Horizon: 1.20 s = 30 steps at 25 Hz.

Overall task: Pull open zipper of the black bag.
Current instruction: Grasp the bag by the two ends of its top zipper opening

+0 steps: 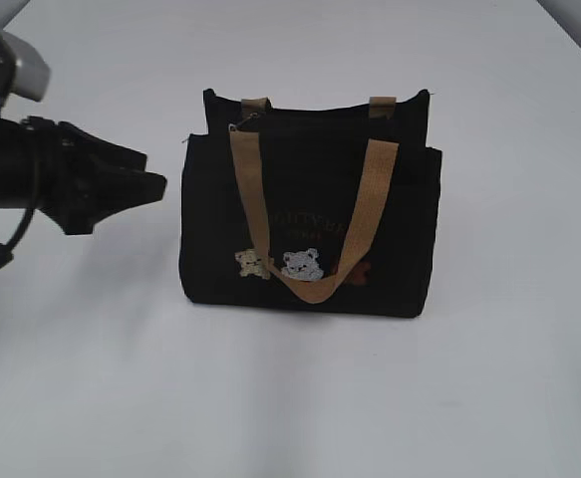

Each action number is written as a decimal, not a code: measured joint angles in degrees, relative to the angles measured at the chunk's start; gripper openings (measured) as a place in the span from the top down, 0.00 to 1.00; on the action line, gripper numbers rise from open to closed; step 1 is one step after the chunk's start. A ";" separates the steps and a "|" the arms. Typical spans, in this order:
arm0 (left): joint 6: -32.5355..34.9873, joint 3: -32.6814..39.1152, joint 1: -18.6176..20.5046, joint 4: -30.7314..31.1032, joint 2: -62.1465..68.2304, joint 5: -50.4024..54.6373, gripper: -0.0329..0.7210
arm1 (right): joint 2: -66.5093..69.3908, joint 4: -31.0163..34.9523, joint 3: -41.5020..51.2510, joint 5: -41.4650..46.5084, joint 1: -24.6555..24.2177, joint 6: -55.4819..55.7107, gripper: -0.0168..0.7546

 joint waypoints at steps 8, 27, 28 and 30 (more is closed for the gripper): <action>1.65 -8.41 -4.92 -0.24 11.35 0.20 0.45 | 0.00 0.14 0.00 0.00 0.00 0.00 0.67; 1.65 -14.91 -10.93 2.13 17.48 -0.23 0.87 | 57.71 52.48 -14.83 -18.29 0.64 -73.42 0.67; 1.65 -15.00 -10.98 2.65 17.48 -0.23 0.87 | 63.29 55.01 -18.12 -18.34 1.45 -77.13 0.67; 1.65 -15.09 -10.98 3.58 17.48 -0.23 0.87 | 72.77 56.56 -25.04 -18.39 5.21 -80.63 0.67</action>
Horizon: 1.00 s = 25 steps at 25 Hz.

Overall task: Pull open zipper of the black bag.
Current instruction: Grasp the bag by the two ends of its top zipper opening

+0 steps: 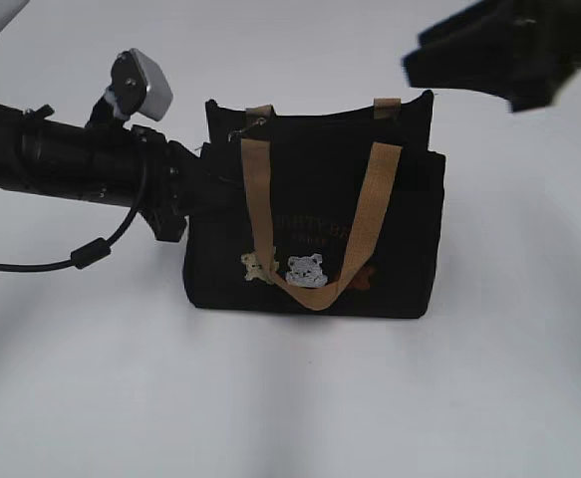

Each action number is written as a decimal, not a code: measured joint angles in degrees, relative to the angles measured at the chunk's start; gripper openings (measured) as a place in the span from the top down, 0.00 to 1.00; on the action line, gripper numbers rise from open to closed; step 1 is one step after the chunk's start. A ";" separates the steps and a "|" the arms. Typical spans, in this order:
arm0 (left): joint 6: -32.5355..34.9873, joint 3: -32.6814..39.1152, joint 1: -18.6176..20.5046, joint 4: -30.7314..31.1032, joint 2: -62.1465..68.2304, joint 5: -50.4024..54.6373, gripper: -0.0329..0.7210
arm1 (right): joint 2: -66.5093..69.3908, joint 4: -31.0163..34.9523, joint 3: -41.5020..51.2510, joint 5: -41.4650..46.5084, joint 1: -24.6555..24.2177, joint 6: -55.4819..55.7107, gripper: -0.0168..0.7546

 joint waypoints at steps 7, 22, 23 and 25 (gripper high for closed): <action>0.00 0.00 0.00 0.32 0.00 0.00 0.87 | 26.43 -9.80 -26.71 0.57 13.36 7.75 0.67; 0.00 -0.04 0.00 0.36 0.00 -0.28 0.87 | 44.35 -22.89 -46.52 3.43 24.06 21.29 0.67; 0.00 -0.04 0.00 0.36 0.00 -0.28 0.87 | 45.02 -22.89 -47.26 3.38 24.08 21.92 0.67; 0.00 -0.04 0.00 0.36 0.00 -0.28 0.87 | 46.57 -23.02 -48.33 3.26 24.08 23.08 0.67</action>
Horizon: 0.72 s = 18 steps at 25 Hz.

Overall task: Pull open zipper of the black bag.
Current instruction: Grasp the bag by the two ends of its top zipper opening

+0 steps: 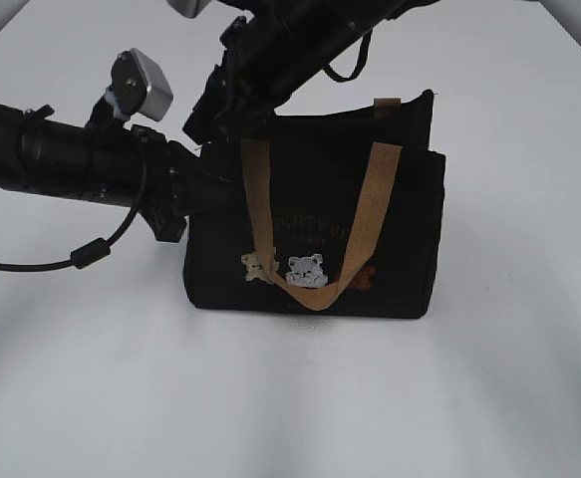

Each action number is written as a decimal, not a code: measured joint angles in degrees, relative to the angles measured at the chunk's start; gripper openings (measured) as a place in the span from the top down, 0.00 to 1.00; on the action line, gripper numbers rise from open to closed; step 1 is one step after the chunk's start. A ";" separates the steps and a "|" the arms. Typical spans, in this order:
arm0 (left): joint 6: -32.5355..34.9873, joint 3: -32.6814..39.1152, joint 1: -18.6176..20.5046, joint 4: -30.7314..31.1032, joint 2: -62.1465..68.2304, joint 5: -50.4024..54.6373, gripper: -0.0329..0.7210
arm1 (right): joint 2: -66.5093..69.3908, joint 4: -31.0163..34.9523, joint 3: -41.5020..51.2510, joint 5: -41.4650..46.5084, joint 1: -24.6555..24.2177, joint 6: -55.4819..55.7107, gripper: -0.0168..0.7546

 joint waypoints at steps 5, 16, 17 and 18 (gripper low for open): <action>0.00 0.00 0.00 0.02 0.00 0.00 0.87 | 2.16 -1.42 -0.64 -0.54 0.00 1.13 0.67; 0.00 0.00 -0.22 0.13 0.00 -0.43 0.87 | 2.43 -18.05 -1.26 -2.39 0.70 12.40 0.67; 0.00 0.00 -0.22 0.13 0.00 -0.43 0.87 | 2.37 -18.62 -1.26 -2.39 0.76 12.97 0.67; 0.00 -0.07 -0.22 0.13 0.00 -0.47 0.87 | 2.28 -19.25 -1.26 -2.39 0.76 13.46 0.67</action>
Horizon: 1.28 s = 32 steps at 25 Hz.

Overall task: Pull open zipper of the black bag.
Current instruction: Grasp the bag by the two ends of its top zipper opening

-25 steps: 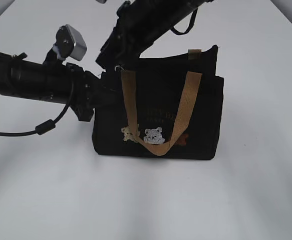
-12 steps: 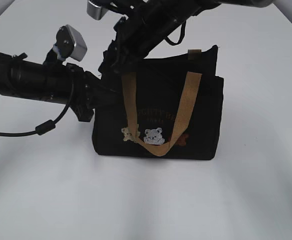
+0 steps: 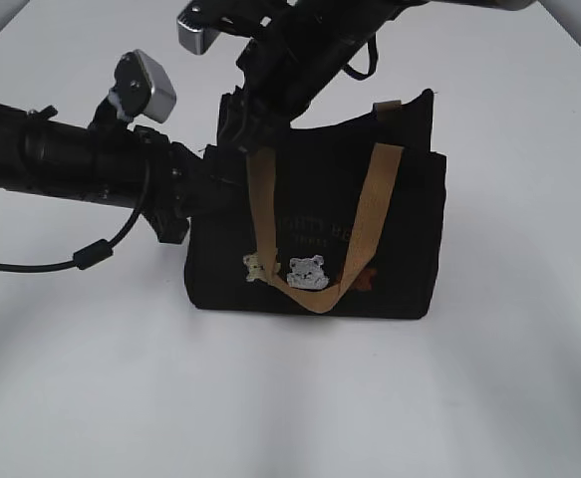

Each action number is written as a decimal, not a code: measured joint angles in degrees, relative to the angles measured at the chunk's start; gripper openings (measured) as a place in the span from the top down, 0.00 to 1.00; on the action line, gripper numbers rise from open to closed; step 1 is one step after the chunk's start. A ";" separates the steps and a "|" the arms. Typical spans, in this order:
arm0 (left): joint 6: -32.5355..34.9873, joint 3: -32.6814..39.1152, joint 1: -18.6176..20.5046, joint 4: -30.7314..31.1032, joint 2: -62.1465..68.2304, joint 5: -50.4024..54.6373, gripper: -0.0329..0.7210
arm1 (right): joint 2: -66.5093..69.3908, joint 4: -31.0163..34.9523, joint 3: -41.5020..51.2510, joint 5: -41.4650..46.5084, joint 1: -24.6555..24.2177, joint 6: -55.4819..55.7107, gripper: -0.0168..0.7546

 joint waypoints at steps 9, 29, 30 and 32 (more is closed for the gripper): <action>0.00 0.00 -0.41 -0.30 0.00 -0.07 0.87 | -0.27 -6.55 -0.13 0.56 0.56 3.40 0.71; 0.00 0.00 -0.47 -1.23 0.00 0.26 0.87 | -7.57 -7.48 0.36 4.26 -0.04 12.99 0.98; 0.00 0.00 -0.47 -1.23 0.00 0.26 0.87 | -7.77 -7.48 0.36 4.46 -0.04 12.99 0.98; 0.00 0.00 -0.47 -1.23 0.00 0.26 0.87 | -8.57 -7.48 0.48 5.46 -0.19 13.60 0.98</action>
